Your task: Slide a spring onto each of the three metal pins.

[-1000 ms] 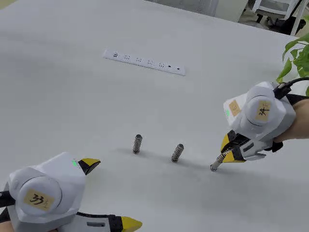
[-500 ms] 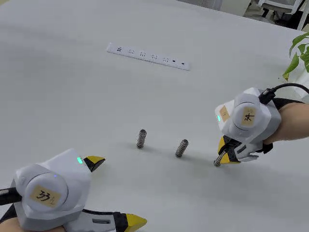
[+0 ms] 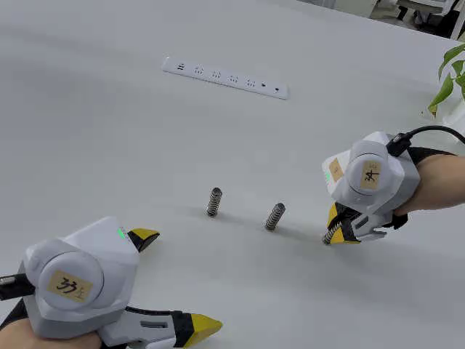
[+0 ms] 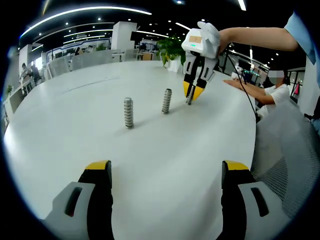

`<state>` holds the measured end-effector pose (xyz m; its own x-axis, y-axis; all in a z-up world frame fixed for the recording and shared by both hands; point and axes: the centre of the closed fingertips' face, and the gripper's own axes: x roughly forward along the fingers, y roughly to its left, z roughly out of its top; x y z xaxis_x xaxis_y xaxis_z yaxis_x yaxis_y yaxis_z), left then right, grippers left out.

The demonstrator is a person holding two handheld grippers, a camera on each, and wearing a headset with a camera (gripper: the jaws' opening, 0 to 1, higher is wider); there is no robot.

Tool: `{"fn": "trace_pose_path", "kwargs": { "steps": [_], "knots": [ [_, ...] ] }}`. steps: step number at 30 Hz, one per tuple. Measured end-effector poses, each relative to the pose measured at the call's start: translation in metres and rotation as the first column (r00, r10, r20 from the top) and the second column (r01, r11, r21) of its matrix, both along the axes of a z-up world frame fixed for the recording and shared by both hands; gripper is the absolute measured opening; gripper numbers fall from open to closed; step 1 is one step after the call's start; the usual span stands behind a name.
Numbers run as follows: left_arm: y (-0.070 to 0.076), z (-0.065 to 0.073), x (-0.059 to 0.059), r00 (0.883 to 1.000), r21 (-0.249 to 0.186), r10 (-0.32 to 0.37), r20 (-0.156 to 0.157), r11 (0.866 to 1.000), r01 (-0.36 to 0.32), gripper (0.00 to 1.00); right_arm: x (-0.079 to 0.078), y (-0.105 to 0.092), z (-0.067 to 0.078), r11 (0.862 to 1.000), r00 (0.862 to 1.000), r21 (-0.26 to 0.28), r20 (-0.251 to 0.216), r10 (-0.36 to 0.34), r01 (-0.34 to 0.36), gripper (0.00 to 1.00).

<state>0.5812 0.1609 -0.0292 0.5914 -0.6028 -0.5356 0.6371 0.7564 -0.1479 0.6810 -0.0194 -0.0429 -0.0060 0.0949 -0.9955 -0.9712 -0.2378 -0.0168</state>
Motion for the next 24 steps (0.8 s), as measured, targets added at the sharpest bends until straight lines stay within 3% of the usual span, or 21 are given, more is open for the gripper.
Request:
{"fn": "trace_pose_path", "kwargs": {
  "steps": [5,9,17,24],
  "knots": [
    [0.0006,0.0005,0.0005,1.000,-0.001,0.004,0.002,1.000,-0.004,0.89,-0.0004,0.0005,-0.0015,1.000,1.000,0.003,-0.002,-0.007,0.007,0.09],
    [0.0014,0.0012,0.0007,1.000,-0.001,0.007,0.005,1.000,-0.007,0.89,-0.0025,0.0026,-0.0024,0.999,0.999,0.020,-0.019,-0.031,0.031,0.15],
    [0.0034,0.0039,0.0022,1.000,0.003,0.009,0.013,1.000,-0.009,0.89,-0.0042,0.0056,-0.0002,0.992,0.995,0.081,-0.033,-0.092,0.095,0.45],
    [0.0046,0.0088,0.0054,1.000,0.006,0.010,0.025,1.000,-0.010,0.89,-0.0038,0.0093,0.0038,0.974,0.989,0.173,-0.025,-0.144,0.146,0.75]
  ]
}}
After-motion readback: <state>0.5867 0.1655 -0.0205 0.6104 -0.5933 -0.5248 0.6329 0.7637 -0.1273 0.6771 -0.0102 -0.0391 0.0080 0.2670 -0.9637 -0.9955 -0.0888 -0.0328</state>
